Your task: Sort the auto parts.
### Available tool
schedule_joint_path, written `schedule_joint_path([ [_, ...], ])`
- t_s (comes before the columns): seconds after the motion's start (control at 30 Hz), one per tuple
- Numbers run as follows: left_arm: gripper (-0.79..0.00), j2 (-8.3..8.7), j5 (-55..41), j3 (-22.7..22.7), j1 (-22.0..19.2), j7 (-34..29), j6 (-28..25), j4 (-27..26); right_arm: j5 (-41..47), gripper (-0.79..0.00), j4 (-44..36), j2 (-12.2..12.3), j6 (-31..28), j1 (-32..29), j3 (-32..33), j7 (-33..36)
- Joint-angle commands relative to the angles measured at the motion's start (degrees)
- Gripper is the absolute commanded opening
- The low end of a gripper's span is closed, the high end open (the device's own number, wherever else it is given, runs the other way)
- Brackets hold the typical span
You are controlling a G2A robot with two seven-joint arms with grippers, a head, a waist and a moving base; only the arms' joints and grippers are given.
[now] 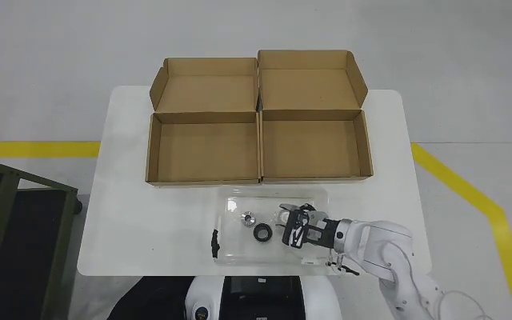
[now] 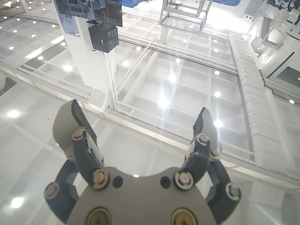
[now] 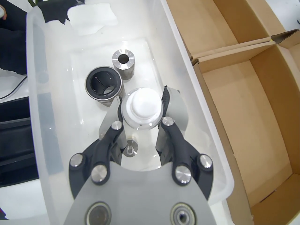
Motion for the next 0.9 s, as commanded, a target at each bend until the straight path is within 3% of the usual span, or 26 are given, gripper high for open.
schedule_joint_path([
  [0.0,0.000,0.00,0.00,0.00,0.00,0.00,0.00,0.00,-0.44,-0.785,-1.76,0.21,0.47,-0.66,0.70,-0.90],
  [0.33,0.000,0.00,0.00,0.00,0.00,0.00,0.00,0.00,3.62,-0.785,-5.20,0.72,3.27,-2.33,3.43,-10.19],
  [0.87,0.000,0.00,0.00,0.00,0.00,0.00,0.00,0.00,28.64,-0.785,-2.86,0.72,5.25,0.95,6.59,-22.51],
])
